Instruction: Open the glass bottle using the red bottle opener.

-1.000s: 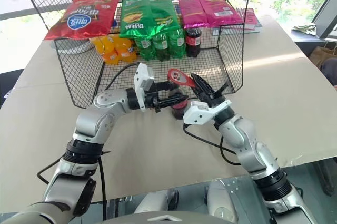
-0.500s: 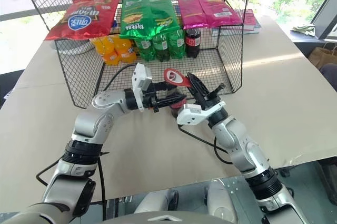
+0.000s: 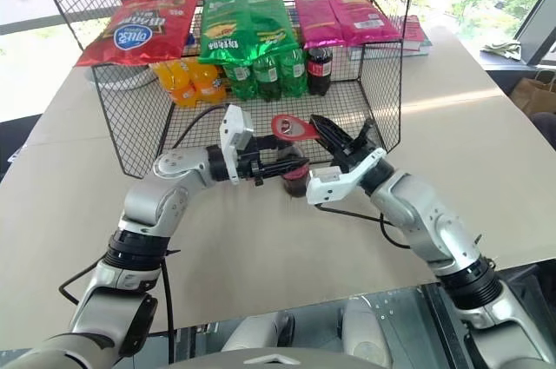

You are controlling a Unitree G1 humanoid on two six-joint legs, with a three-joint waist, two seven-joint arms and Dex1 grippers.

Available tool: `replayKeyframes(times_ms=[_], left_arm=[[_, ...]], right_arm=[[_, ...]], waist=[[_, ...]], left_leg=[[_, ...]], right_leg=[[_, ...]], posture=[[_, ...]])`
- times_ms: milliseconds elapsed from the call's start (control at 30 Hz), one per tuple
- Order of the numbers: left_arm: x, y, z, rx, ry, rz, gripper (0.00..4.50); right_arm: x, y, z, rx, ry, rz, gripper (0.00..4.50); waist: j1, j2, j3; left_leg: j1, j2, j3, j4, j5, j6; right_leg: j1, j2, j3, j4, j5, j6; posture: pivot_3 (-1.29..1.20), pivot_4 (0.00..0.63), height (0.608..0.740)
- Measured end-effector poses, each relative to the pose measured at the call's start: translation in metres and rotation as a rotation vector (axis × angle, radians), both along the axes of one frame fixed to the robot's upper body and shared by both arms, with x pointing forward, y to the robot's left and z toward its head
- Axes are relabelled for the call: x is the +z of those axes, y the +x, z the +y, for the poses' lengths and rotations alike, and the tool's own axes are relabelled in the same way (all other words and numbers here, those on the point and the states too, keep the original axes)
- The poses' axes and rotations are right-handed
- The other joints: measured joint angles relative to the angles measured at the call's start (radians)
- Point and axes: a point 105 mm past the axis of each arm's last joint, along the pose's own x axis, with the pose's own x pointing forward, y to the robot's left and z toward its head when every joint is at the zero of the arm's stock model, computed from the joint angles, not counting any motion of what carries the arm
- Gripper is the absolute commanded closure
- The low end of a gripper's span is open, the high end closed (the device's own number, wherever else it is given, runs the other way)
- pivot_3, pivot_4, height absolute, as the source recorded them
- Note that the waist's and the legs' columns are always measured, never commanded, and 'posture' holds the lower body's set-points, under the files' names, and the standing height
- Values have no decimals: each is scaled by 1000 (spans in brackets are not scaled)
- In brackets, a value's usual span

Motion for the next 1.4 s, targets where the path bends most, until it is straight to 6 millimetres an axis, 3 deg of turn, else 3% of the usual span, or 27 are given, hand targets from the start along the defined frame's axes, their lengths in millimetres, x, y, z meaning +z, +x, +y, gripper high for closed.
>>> replayKeyframes(times_ms=[200,500,600,700,833,933,1033,1200,1300,1400], left_arm=[[0,-1,-4,-17,13,-13,2227],[1,-1,-4,-17,12,-15,2227],[1,-1,-4,-21,11,-17,2227],[2,-2,-5,-24,10,-23,2227],[2,-2,-5,-29,9,-22,2227],[2,-2,-6,-31,7,-23,2227],[2,-3,-8,-36,7,-25,2227],[3,-3,-8,-35,8,-28,2227],[2,-2,-7,-28,9,-28,2227],[3,-3,-9,-31,7,-30,2227]], right_arm=[[18,0,-2,23,-121,-1,4500],[22,1,-2,27,-122,21,4500],[24,4,-2,11,-70,49,4500],[40,9,-9,-38,30,65,4500],[58,3,-12,-41,108,53,4500],[64,0,-22,-70,252,151,4500],[46,-4,-39,-119,439,428,4500],[-48,-36,-53,-225,741,1194,4500],[-63,-40,-49,-235,932,1389,4500],[-77,-38,-44,-259,1003,1502,4500]], waist=[[8,-1,-1],[8,-1,0],[8,-1,0],[13,-1,0],[14,-1,0],[15,-1,0],[17,-1,0],[13,2,2],[14,3,2],[17,3,2]], left_leg=[[0,0,0,-1,0,0],[-1,1,0,-2,0,0],[-2,1,0,-2,0,0],[-3,1,0,-2,0,0],[-4,1,-1,-4,0,0],[-4,1,-1,-4,0,0],[-5,0,-2,-5,0,0],[-4,1,-2,-7,0,0],[-3,1,-2,-8,0,0],[-3,1,-2,-8,0,0]], right_leg=[[0,0,0,-1,0,0],[-1,0,0,-1,0,0],[-2,0,0,-1,0,0],[-2,0,0,-2,0,0],[-3,0,0,-4,0,0],[-3,0,-1,-5,0,0],[-2,0,-1,-6,0,0],[-2,-1,0,-7,0,0],[-2,0,0,-6,0,0],[-2,-1,0,-7,0,0]], posture=[[0,150,740],[0,150,740],[0,150,740],[0,150,740],[0,150,740],[0,150,740],[0,150,740],[0,150,740],[0,150,740],[0,150,740]])
